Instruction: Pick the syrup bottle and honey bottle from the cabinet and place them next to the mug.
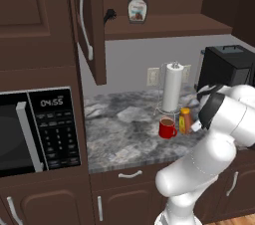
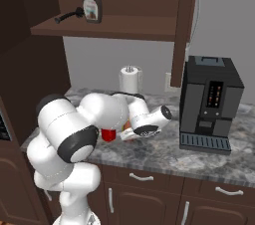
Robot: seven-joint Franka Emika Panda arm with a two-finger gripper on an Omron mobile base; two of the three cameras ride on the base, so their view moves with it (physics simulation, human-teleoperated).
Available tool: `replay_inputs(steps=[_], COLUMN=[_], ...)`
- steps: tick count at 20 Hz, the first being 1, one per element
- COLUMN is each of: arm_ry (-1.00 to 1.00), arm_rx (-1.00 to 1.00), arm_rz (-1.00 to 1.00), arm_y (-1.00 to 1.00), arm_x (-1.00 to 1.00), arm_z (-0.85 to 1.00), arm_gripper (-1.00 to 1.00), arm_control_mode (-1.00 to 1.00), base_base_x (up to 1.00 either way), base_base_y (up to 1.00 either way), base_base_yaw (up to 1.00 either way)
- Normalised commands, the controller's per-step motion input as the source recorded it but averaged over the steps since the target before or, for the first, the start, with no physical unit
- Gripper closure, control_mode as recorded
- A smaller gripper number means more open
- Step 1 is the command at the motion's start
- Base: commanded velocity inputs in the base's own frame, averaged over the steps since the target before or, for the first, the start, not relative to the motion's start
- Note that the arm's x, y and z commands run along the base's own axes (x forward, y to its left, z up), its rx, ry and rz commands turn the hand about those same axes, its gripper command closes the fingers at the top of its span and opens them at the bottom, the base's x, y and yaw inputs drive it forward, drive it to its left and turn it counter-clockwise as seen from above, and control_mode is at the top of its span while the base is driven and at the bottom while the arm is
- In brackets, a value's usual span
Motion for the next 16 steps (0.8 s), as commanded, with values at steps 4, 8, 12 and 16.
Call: replay_inputs(steps=[4,8,12,16], arm_ry=[-0.1,-0.06,0.0,0.0], arm_rx=[-0.02,0.0,0.0,0.0], arm_rz=[0.04,0.03,0.01,0.0], arm_y=[0.0,0.06,0.0,0.0], arm_x=[0.1,0.0,0.0,0.0], arm_z=[-0.05,0.0,0.0,0.0], arm_gripper=[1.0,1.0,1.0,-1.0], arm_control_mode=[-1.0,-1.0,-1.0,-1.0], base_base_x=[0.0,0.0,0.0,0.0], base_base_y=[0.0,0.0,0.0,0.0], base_base_yaw=[0.0,0.0,0.0,0.0])
